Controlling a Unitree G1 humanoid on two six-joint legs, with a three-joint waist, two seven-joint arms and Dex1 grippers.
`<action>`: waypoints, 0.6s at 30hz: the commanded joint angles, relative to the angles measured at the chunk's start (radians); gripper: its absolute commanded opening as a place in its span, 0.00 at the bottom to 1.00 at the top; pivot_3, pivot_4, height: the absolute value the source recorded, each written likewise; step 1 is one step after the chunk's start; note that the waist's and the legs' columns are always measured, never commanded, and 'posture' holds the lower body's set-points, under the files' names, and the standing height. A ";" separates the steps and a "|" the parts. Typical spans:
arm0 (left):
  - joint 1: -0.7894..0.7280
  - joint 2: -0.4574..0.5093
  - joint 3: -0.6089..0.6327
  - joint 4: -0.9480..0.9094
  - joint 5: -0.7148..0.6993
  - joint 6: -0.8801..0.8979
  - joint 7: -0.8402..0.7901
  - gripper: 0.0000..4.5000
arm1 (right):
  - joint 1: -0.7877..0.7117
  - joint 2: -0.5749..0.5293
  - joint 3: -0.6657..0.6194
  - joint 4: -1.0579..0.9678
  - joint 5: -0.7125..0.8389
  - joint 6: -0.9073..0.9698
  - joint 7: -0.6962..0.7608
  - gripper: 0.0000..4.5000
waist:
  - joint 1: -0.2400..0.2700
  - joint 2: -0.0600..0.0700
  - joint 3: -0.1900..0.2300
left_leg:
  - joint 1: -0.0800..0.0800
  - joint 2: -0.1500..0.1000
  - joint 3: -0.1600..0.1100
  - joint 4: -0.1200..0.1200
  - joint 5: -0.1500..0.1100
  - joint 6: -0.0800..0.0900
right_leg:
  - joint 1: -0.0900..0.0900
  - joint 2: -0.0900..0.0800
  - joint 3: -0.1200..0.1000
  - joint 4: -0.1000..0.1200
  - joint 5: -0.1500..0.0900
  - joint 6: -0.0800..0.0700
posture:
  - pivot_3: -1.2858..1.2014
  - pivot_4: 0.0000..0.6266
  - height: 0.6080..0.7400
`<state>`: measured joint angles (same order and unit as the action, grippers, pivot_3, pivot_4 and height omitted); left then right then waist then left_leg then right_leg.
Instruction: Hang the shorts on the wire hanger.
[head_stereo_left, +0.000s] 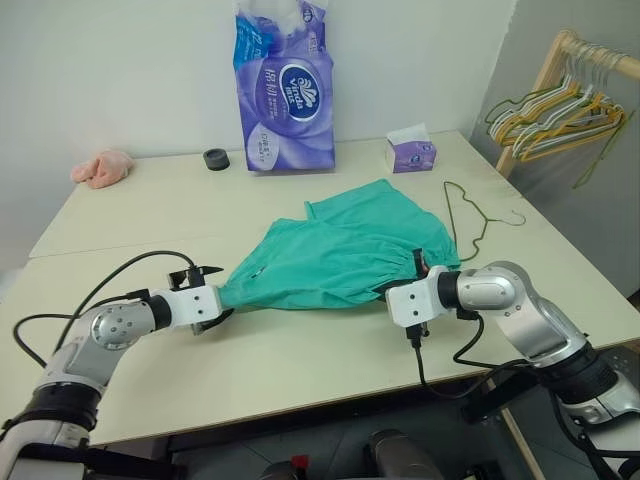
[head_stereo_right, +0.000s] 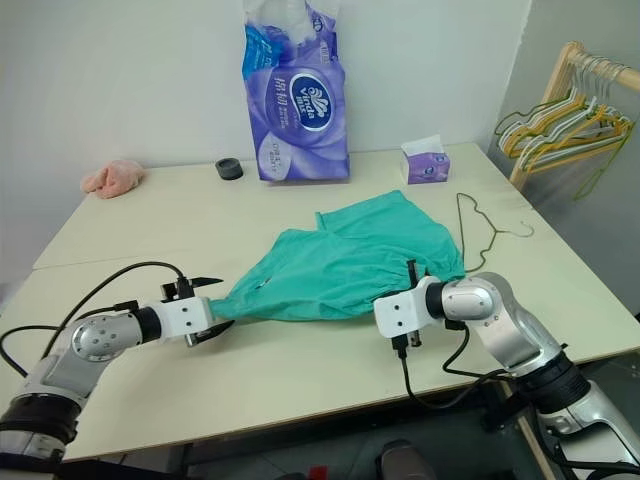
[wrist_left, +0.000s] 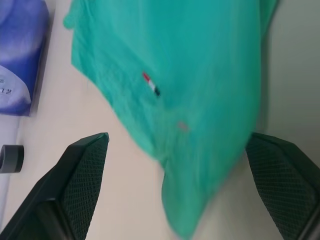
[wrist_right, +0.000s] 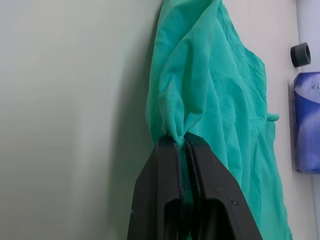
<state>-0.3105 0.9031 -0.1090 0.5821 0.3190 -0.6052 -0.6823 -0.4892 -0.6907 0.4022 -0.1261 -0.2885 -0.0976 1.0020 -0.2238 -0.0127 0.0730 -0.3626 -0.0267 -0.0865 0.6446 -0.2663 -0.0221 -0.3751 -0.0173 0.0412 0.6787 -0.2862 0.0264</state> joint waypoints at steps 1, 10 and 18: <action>-0.020 0.035 -0.042 0.045 0.062 -0.049 0.015 0.80 | -0.022 -0.005 -0.032 0.016 0.028 -0.048 -0.004 0.00 | -0.002 0.000 0.000 | 0.000 0.000 0.000 0.000 0.000 0.000 | 0.000 0.000 0.000 0.000 0.000 0.000 | 0.40 0.08 1.00; -0.073 -0.033 -0.076 0.092 0.123 -0.076 0.156 0.18 | -0.024 -0.003 -0.026 0.007 0.098 -0.087 0.048 0.00 | 0.002 0.002 0.002 | 0.000 0.000 0.000 0.001 0.000 0.000 | 0.001 0.000 0.000 0.000 0.000 0.000 | 0.41 0.08 1.00; -0.119 -0.029 -0.113 0.141 0.218 -0.101 0.277 0.01 | 0.002 -0.019 -0.032 -0.028 0.147 -0.092 0.079 0.00 | 0.001 0.000 0.003 | 0.000 0.000 0.000 0.000 0.000 0.000 | 0.000 0.000 0.000 0.001 0.000 0.001 | 0.40 0.08 1.00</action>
<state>-0.4068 0.8459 -0.2165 0.7215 0.5232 -0.6878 -0.4328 -0.4872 -0.6961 0.4025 -0.1238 -0.1660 -0.1709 1.0708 -0.2226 -0.0122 0.0763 -0.3629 -0.0270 -0.0868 0.6450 -0.2663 -0.0221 -0.3748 -0.0177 0.0407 0.6796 -0.2859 0.0271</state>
